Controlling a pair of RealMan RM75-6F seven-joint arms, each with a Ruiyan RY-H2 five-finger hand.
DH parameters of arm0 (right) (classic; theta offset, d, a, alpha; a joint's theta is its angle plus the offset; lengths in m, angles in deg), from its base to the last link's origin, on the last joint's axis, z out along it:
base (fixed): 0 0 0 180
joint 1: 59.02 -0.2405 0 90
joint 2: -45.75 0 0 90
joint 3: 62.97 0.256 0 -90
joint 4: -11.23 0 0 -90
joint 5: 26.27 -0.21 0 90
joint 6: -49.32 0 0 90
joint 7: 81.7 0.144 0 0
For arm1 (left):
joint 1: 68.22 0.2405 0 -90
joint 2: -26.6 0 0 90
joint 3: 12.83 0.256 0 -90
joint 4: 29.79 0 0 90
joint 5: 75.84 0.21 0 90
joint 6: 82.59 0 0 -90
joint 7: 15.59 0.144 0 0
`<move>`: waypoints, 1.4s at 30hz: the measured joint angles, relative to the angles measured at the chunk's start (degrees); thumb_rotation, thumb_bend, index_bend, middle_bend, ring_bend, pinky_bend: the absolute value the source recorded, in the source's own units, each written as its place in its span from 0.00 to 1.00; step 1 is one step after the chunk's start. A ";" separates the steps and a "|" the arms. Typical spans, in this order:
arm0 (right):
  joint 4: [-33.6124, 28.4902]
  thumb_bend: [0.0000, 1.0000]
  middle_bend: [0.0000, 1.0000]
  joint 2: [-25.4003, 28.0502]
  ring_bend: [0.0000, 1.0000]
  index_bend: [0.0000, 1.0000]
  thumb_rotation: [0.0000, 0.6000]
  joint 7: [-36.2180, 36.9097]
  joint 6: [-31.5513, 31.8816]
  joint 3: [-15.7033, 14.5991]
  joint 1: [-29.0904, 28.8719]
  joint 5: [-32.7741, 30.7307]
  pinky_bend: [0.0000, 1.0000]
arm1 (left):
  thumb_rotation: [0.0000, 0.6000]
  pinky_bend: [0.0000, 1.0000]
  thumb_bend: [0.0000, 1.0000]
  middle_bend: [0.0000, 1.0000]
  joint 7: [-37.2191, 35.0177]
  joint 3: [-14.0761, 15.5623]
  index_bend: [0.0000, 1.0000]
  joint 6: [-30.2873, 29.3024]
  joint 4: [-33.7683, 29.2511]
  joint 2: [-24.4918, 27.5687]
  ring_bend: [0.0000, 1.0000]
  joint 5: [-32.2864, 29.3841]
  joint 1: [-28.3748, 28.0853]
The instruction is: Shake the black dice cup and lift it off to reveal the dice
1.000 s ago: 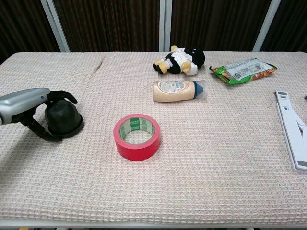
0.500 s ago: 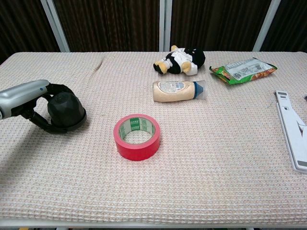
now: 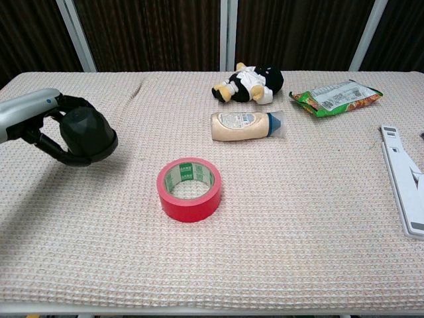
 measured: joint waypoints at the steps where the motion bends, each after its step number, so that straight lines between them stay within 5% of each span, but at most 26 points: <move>1: -0.01 0.15 0.00 0.01 0.00 0.00 1.00 0.02 0.07 0.01 0.02 0.04 0.00 | 1.00 0.33 0.23 0.44 0.37 -0.42 0.39 0.00 -0.61 0.60 0.25 -0.09 -0.27; 14: 0.42 0.15 0.00 -0.24 0.00 0.00 1.00 1.03 1.43 -0.10 0.61 0.81 0.00 | 1.00 0.37 0.23 0.47 12.88 -11.80 0.41 -10.75 -12.25 8.60 0.28 -0.50 -4.53; 17: 0.97 0.15 0.00 -0.34 0.00 0.00 1.00 1.50 1.13 -0.16 0.58 0.75 0.00 | 1.00 0.37 0.23 0.47 13.54 -10.31 0.42 -10.34 -12.13 8.50 0.28 -2.61 -4.68; 22: 1.40 0.16 0.00 -0.47 0.00 0.00 1.00 1.81 1.29 -0.15 0.72 0.69 0.00 | 1.00 0.37 0.23 0.47 12.12 -6.18 0.43 2.10 -10.27 7.97 0.28 -7.90 -5.31; 28: 1.78 0.16 0.00 -0.92 0.00 0.00 1.00 1.95 0.81 -0.22 0.76 0.30 0.00 | 1.00 0.37 0.23 0.47 10.83 -7.19 0.43 12.87 -10.17 8.19 0.29 -8.00 -5.96; 33: 2.51 0.15 0.00 -1.45 0.00 0.00 1.00 2.27 0.23 -0.62 0.62 0.66 0.00 | 1.00 0.37 0.23 0.47 10.83 -8.90 0.43 4.91 -12.01 9.11 0.29 -7.12 -6.19; 38: 3.02 0.16 0.00 -1.63 0.00 0.00 1.00 2.38 -0.33 -0.65 0.47 0.41 0.00 | 1.00 0.37 0.23 0.47 11.20 -7.39 0.43 -6.25 -11.47 9.06 0.29 -8.67 -6.14; 42: 3.03 0.16 0.00 -1.78 0.00 0.00 1.00 2.16 -0.42 -0.57 0.48 0.15 0.00 | 1.00 0.37 0.23 0.47 10.17 -5.75 0.43 -5.67 -8.98 8.00 0.29 -10.55 -6.01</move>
